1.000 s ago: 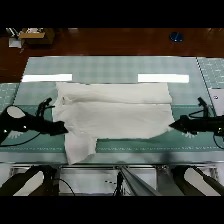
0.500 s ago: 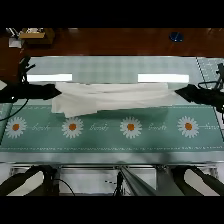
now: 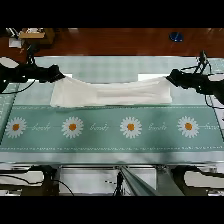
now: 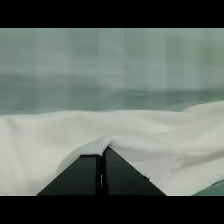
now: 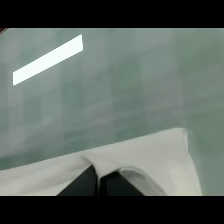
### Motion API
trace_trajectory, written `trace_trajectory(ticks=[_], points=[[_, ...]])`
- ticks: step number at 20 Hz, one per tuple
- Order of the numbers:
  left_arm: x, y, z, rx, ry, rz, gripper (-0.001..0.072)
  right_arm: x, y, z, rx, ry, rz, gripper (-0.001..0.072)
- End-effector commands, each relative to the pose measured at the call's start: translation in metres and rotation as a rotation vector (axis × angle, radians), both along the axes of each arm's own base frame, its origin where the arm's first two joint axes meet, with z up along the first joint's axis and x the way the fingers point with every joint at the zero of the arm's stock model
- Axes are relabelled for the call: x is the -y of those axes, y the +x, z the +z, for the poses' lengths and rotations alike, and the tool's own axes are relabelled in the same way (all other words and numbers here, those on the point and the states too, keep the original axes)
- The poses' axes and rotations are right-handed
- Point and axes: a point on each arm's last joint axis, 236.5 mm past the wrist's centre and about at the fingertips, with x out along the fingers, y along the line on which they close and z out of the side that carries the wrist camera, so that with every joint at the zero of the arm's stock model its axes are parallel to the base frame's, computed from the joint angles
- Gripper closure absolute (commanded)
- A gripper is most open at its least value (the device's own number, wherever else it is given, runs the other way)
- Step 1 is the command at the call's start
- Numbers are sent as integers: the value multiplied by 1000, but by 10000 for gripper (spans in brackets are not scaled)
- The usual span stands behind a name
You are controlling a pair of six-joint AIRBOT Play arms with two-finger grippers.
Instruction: Fold the shirts.
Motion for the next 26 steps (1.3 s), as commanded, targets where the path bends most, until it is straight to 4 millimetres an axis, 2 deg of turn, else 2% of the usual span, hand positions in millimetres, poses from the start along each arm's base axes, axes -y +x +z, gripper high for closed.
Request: trace_trajectory(ticks=[1,5,6,7,8,10,12,14,15,17,19,21,23,26], points=[[0,20,-26,-39,-14,-11,689,6,9,-25,-31,-29,-11,680],[0,19,-53,-93,-22,-13,685,12,0,-39,-65,-115,43,678],[1,16,-55,-105,-23,-23,630,10,-2,-39,-70,-111,52,645],[-2,13,-55,-112,-19,-30,434,13,-3,-37,-70,-118,56,498],[-6,10,-51,-118,-21,-32,230,19,-6,-32,-67,-141,66,381],[-20,0,-38,-134,-39,-32,215,40,-15,-18,-59,-220,76,362],[-33,-15,-23,-159,-62,-44,215,72,-31,-6,-93,-298,55,362],[-43,-28,-12,-181,-81,-52,216,99,-57,-15,-207,-265,-20,296],[-45,-32,-9,-189,-88,-58,216,104,-70,-24,-268,-212,-29,286],[-42,-39,-7,-207,-98,-78,216,97,-86,-42,-360,-18,-47,201],[-35,-41,-7,-215,-101,-98,216,78,-84,-50,-378,165,-40,169],[-28,-42,-7,-216,-98,-114,216,61,-68,-52,-345,293,-50,130],[-21,-42,-7,-215,-97,-126,216,45,-49,-54,-311,378,-69,130],[-15,-42,-7,-215,-95,-141,216,25,-28,-67,-286,397,-97,130]])
